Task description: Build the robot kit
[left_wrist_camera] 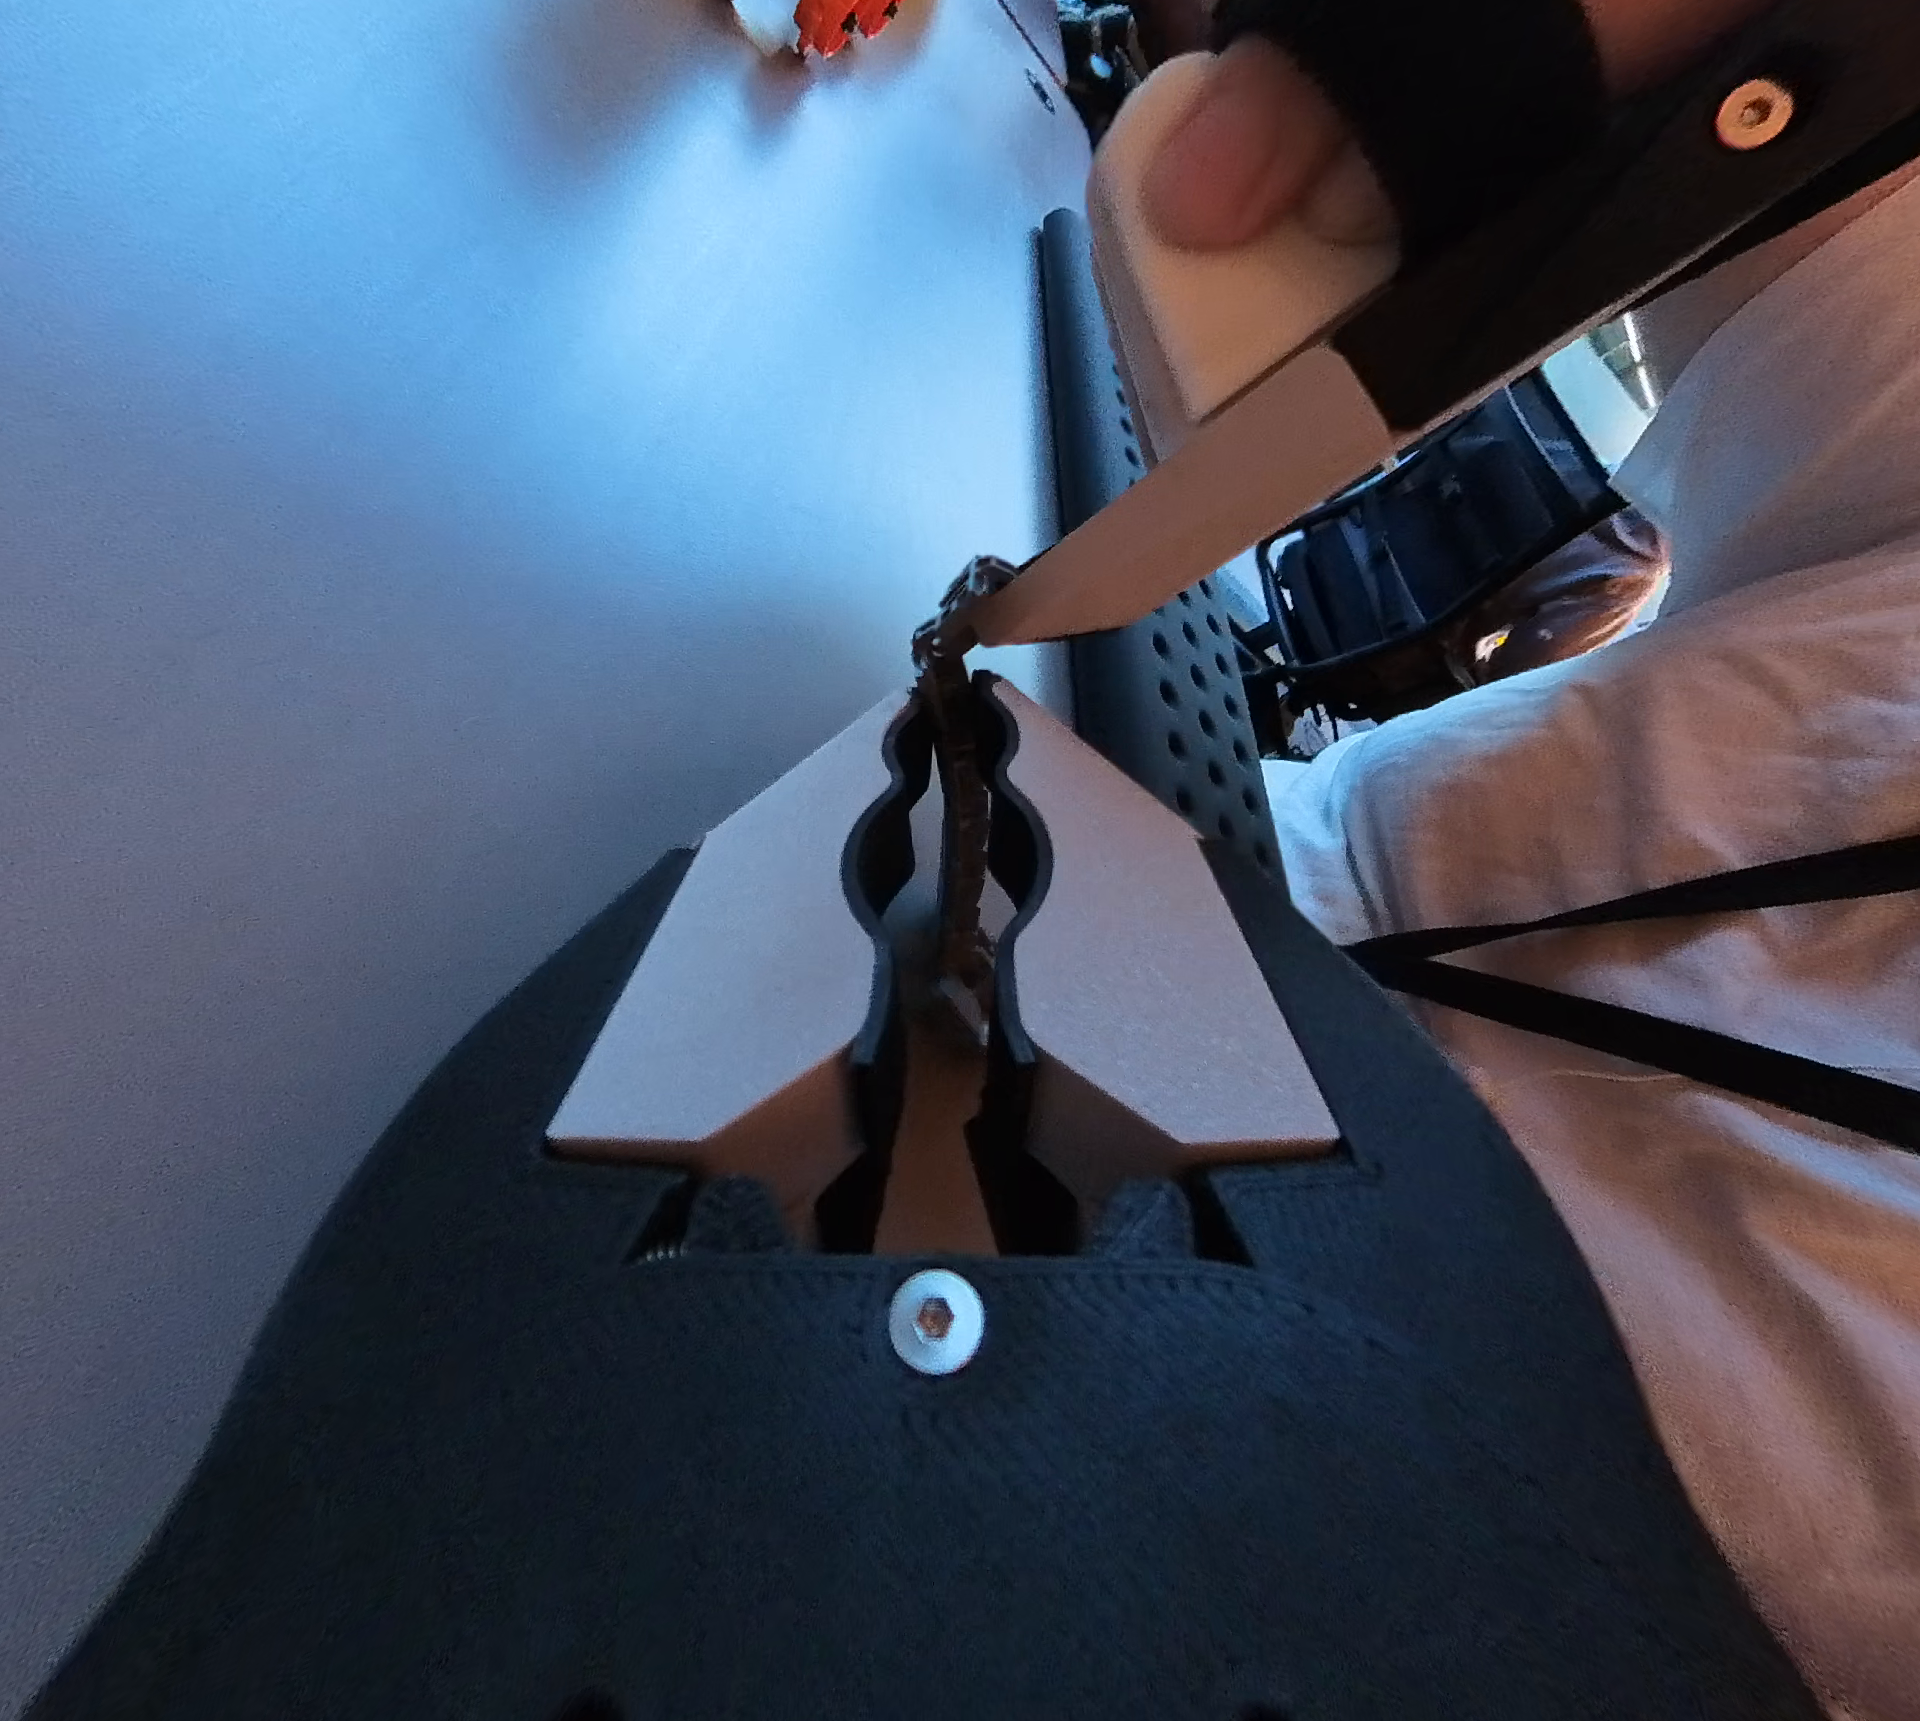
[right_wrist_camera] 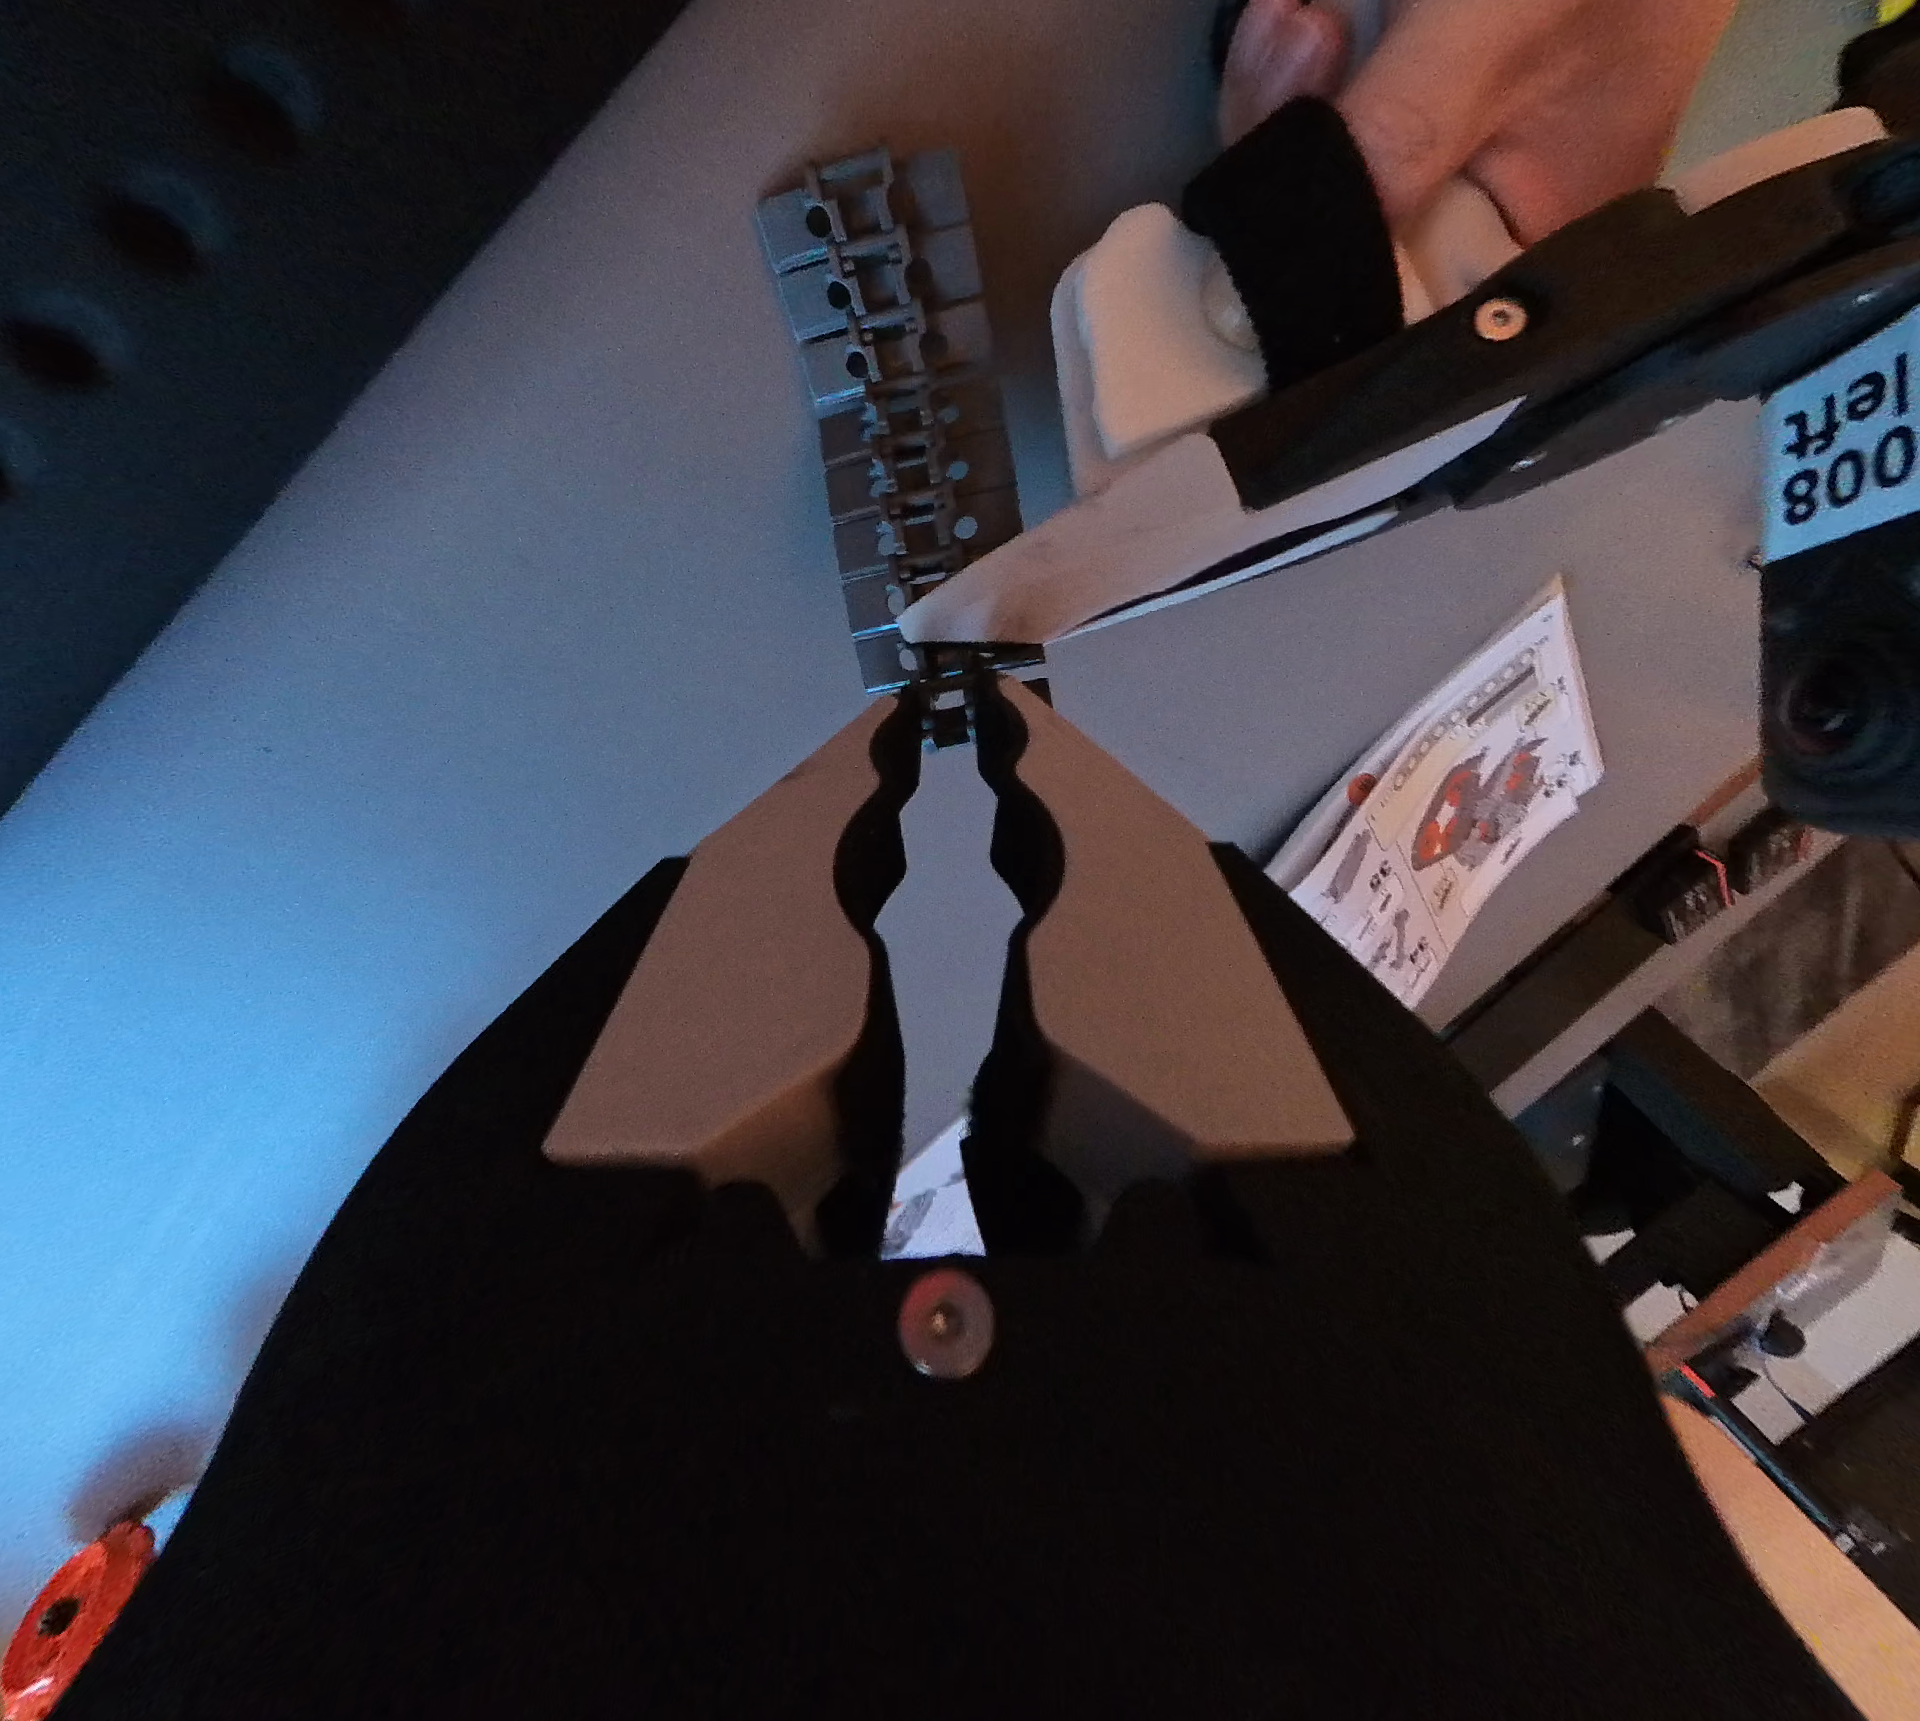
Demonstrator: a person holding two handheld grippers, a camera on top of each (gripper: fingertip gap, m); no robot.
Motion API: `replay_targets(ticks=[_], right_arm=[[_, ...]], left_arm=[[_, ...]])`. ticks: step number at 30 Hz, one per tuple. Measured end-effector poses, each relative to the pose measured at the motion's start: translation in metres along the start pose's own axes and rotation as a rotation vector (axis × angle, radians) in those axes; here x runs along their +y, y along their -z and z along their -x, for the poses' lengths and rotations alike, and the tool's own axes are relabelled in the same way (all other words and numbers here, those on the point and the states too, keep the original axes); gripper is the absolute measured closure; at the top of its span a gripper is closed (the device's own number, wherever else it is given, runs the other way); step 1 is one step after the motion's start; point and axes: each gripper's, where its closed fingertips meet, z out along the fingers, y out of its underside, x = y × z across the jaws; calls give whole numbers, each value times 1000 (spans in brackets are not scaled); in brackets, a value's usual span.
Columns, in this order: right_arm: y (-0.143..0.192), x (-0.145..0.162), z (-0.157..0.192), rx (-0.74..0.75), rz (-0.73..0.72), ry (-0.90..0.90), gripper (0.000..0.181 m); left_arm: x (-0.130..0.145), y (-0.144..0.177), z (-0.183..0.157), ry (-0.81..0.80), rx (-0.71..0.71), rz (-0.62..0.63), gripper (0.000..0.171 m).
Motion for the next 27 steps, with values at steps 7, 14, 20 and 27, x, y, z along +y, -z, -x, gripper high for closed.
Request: replay_targets(ticks=[7,14,20,27], right_arm=[[-3,-2,2,-29,-28,-9,173],[-1,-2,0,79,-87,-3,173],[1,-4,1,149,-127,3,173],[3,-4,0,229,-156,-2,173]], left_arm=[[2,0,-1,-18,-5,12,165],[-1,2,-4,-22,14,-7,165],[0,1,-7,-67,11,-5,165],[-2,1,-10,-97,15,-16,164]])
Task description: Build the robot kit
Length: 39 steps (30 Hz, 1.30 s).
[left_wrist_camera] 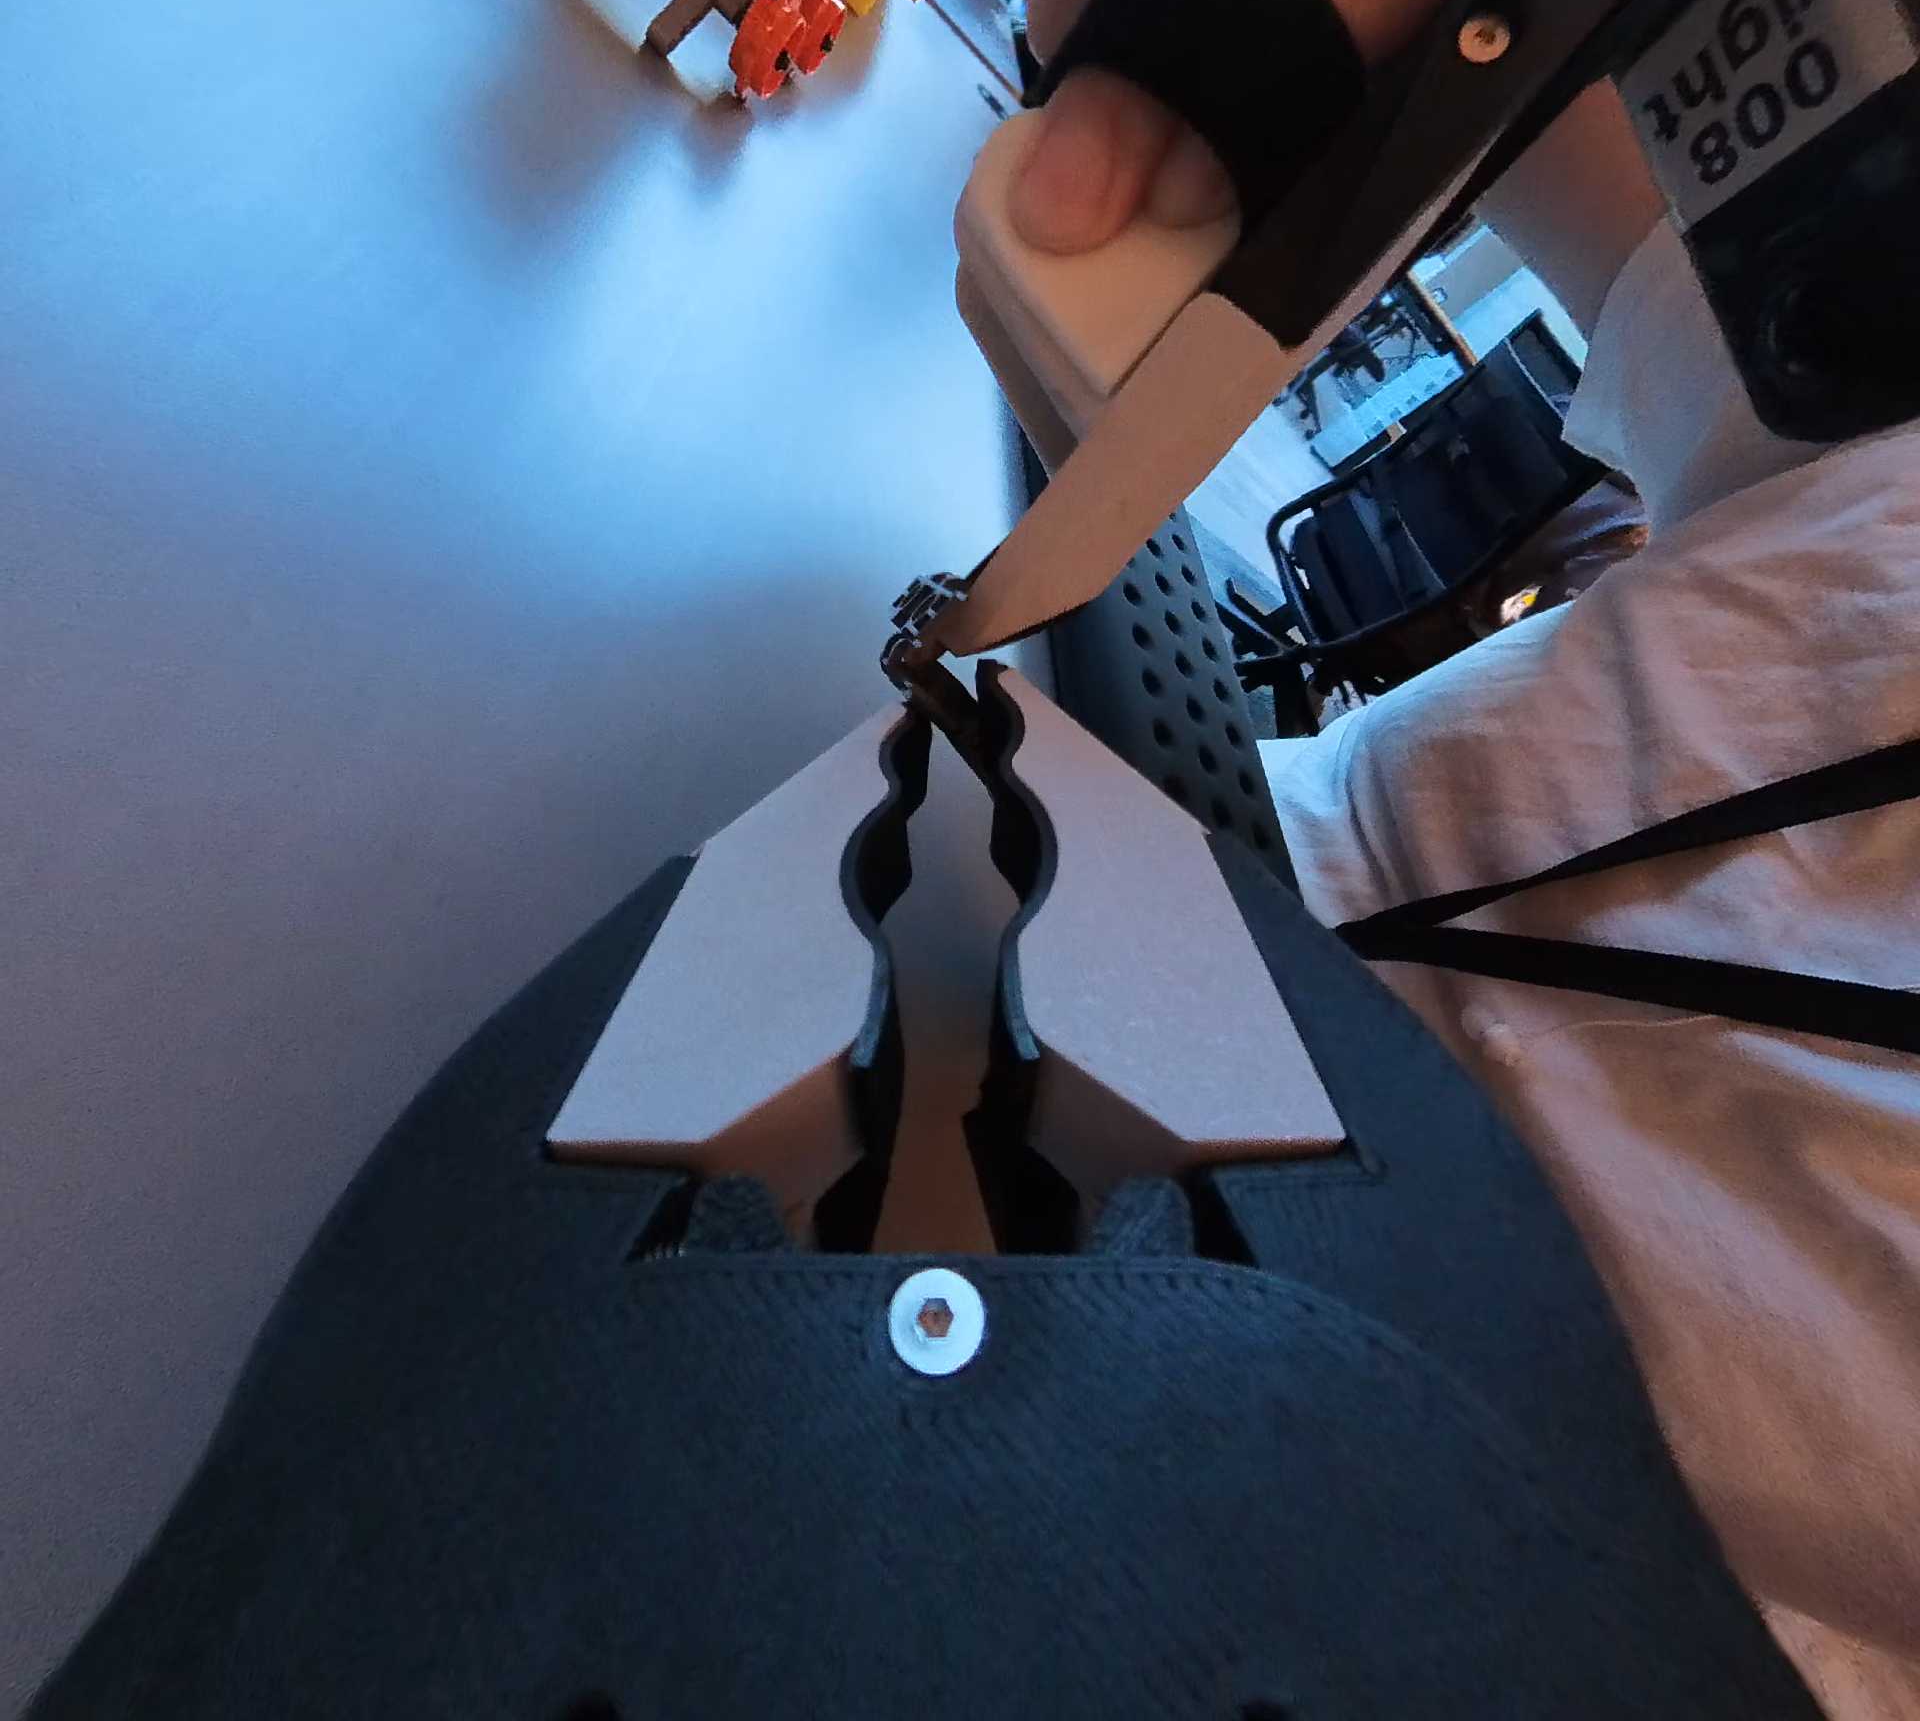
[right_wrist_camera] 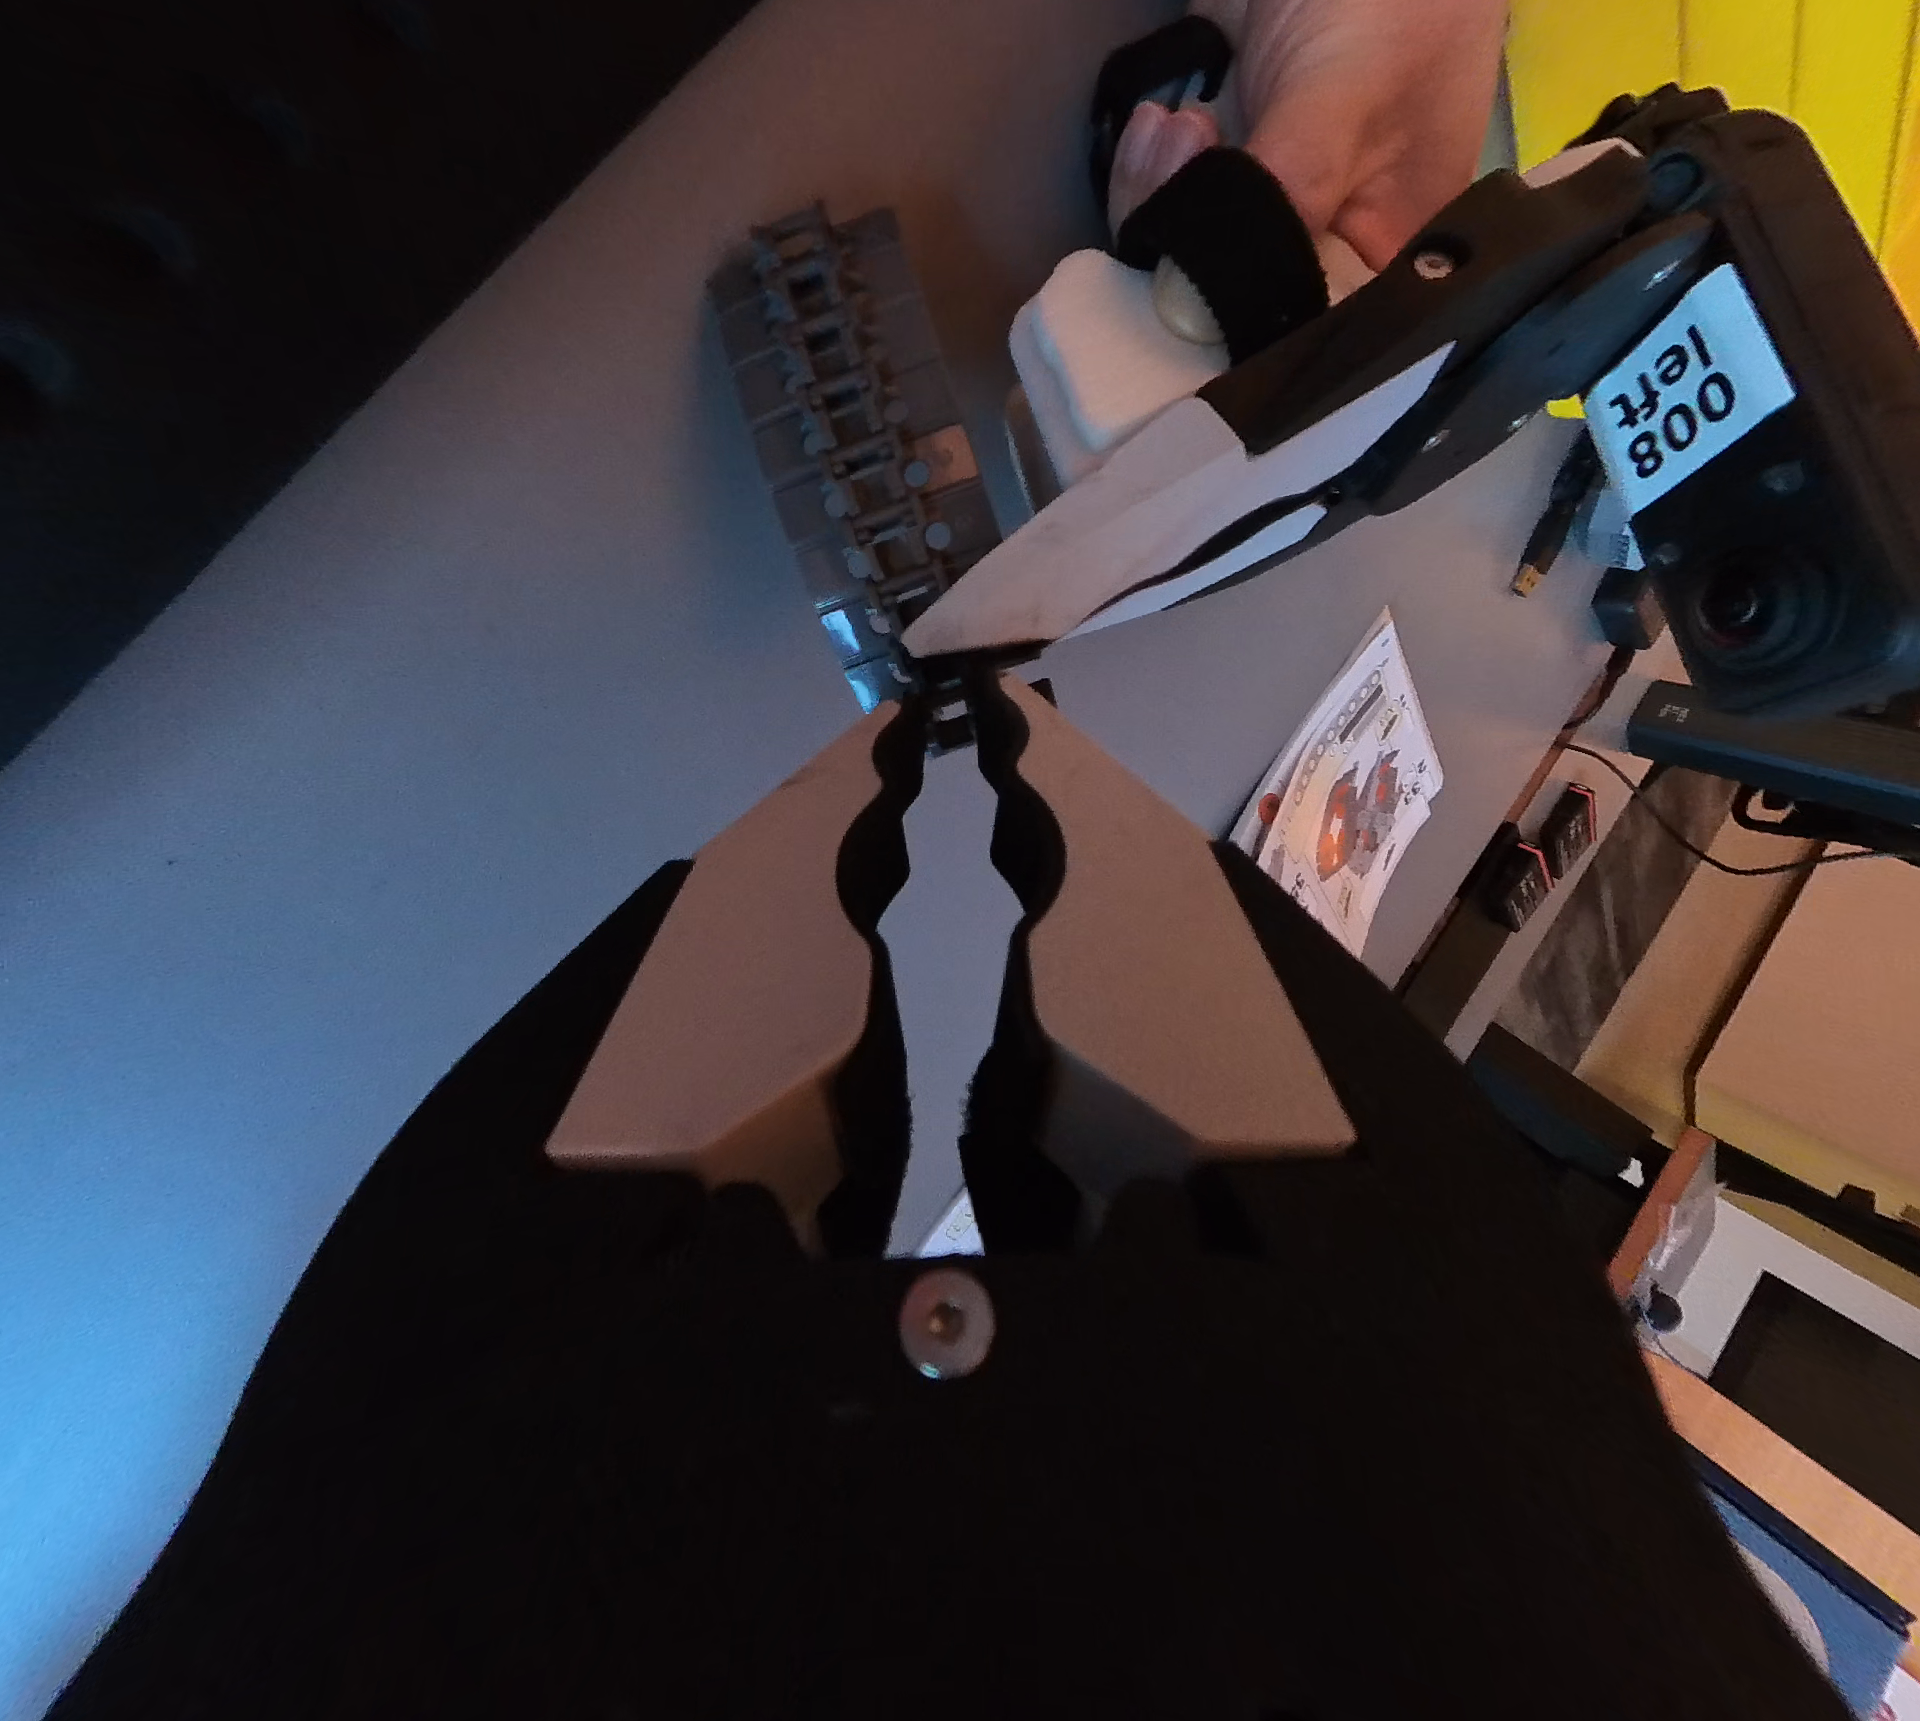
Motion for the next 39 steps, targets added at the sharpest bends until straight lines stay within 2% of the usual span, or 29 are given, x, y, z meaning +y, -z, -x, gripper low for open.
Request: replay_targets(ticks=[7,10,14,16,17,21,25,28,32,35,37,39], right_arm=[[1,-6,5,-152,-28,26,173],[3,-7,2,-155,-50,-2,173],[2,-6,-2,-65,-87,-48,173],[7,-13,-9,11,-154,-78,181],[7,-10,-11,32,-143,-75,181],[9,-2,-18,43,-82,-40,181],[14,-2,-22,6,-104,-95,181],[31,0,-35,13,-212,-309,178],[28,31,-42,-77,-339,-977,152],[34,27,-48,-175,-692,-1375,154],[38,23,-51,-237,-872,-1510,155],[40,17,-52,-285,-993,-1547,155]], left_arm=[[4,-3,-4,-54,-5,28,165],[1,-1,-5,-67,0,11,165],[-1,1,-5,-60,8,-6,165],[-6,3,-12,-61,52,-37,166],[-8,3,-10,-60,40,-53,166],[-18,6,-6,-3,57,-116,165],[-17,9,3,-8,5,-106,166],[-25,14,-2,-17,40,-160,166],[-29,14,-10,-97,44,-187,166],[-30,12,-12,-113,43,-189,166],[-32,13,-13,-122,37,-200,166],[-34,14,-12,-107,34,-213,166]])
